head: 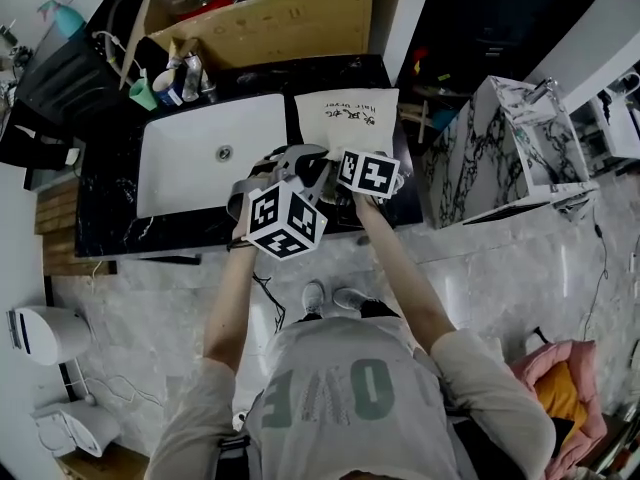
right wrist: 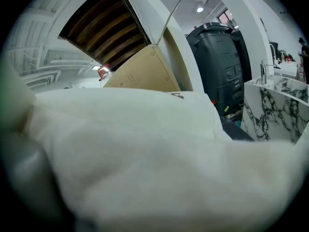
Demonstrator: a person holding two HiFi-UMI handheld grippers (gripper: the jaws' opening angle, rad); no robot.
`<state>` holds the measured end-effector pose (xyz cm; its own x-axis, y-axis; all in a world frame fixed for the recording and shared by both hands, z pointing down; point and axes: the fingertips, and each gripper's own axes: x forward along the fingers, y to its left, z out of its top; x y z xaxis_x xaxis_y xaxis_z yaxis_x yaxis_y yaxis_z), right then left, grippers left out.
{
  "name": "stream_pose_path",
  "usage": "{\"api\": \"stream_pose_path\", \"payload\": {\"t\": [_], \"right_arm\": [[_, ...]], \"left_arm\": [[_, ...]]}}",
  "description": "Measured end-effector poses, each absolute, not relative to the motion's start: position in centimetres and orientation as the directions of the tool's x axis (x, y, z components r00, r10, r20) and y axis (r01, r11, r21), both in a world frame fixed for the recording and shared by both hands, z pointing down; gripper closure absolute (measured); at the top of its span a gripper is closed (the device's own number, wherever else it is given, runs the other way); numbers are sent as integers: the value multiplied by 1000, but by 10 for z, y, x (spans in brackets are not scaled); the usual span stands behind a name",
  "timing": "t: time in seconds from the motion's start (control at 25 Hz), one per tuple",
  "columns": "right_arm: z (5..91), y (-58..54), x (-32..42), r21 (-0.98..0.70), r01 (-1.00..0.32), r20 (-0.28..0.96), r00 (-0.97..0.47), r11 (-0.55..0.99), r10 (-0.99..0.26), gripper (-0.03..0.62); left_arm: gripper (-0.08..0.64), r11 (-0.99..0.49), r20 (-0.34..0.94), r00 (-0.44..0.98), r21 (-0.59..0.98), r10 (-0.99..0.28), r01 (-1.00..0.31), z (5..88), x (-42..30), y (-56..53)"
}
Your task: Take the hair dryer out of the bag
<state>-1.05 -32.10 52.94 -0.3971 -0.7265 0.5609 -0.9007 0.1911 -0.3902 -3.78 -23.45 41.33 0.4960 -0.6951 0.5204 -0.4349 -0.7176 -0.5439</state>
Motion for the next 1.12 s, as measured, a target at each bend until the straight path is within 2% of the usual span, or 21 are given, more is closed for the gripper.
{"api": "stream_pose_path", "payload": {"t": [0.68, 0.88, 1.12], "right_arm": [[547, -333, -14, -232, -964, 663, -254, 129, -704, 270], [545, -334, -12, -249, -959, 662, -270, 134, -699, 319], [545, -334, -9, -248, -959, 658, -270, 136, -703, 334]], "left_arm": [[518, -697, 519, 466, -513, -717, -501, 433, -62, -239], [518, -699, 519, 469, -514, -715, -498, 433, -60, -239], [518, -697, 525, 459, -523, -716, -490, 434, -58, -238]]}}
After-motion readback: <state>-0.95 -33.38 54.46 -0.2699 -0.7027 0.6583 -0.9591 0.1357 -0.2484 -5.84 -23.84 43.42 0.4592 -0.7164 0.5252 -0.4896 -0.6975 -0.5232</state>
